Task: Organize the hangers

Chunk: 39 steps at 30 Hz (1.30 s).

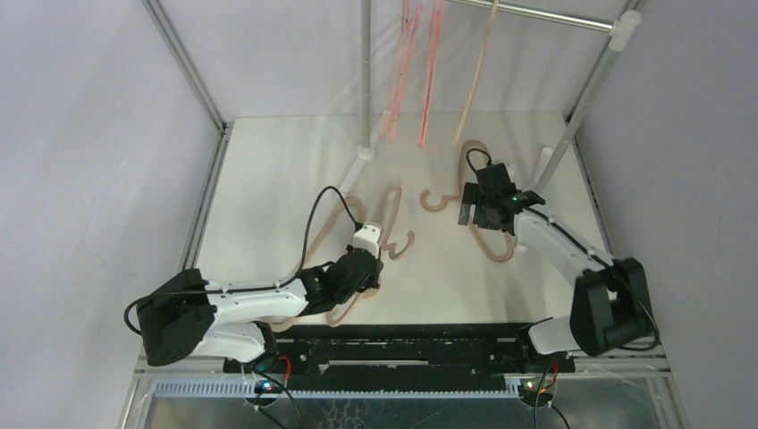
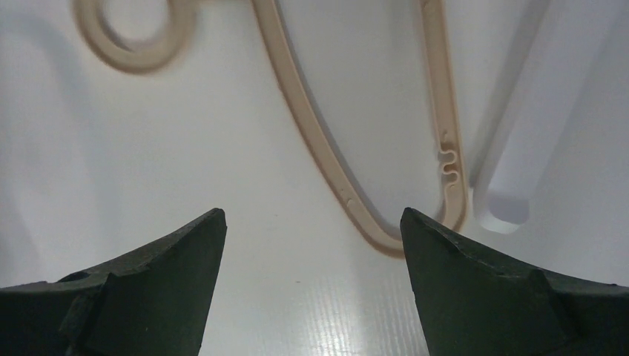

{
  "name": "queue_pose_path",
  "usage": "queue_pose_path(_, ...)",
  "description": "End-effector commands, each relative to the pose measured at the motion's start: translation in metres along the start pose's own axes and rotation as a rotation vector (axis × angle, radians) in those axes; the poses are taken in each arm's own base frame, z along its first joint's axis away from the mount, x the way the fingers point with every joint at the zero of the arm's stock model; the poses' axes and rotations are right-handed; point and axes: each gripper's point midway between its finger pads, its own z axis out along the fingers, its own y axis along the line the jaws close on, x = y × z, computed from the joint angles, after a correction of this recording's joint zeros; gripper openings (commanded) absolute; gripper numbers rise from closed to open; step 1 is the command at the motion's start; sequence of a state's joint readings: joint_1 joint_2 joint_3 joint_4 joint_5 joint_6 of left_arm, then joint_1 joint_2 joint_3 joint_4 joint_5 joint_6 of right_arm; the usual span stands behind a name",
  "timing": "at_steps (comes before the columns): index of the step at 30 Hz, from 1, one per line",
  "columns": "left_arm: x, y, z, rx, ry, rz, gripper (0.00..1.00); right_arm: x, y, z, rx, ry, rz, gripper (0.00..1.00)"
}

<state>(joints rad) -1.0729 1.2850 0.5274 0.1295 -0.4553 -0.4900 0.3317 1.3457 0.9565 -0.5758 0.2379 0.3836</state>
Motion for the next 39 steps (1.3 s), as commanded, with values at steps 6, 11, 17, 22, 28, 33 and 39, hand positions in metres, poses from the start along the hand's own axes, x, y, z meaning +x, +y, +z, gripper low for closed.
queue_pose_path(6,-0.031,-0.016,0.001,0.046,-0.077,-0.038,0.00,-0.001,0.012,0.042,-0.019,0.102,-0.086,0.91)
queue_pose_path(11,-0.029,-0.014,0.003,0.041,-0.072,-0.033,0.00,-0.001,0.010,0.063,-0.005,0.135,-0.089,0.88)
queue_pose_path(17,-0.028,-0.009,0.004,0.029,-0.071,-0.036,0.00,0.008,0.008,0.082,0.003,0.184,-0.094,0.84)
queue_pose_path(22,-0.027,-0.005,0.006,0.022,-0.066,-0.040,0.00,0.017,0.009,0.091,0.003,0.217,-0.101,0.77)
queue_pose_path(28,-0.026,-0.004,0.008,0.018,-0.060,-0.042,0.00,0.034,0.001,0.096,0.066,0.265,-0.125,0.62)
queue_pose_path(33,-0.025,-0.003,0.008,0.020,-0.059,-0.050,0.00,0.044,-0.006,0.096,0.184,0.260,-0.149,0.39)
queue_pose_path(39,-0.023,0.000,0.007,0.017,-0.058,-0.053,0.00,0.052,0.004,0.090,0.176,0.266,-0.152,0.00)
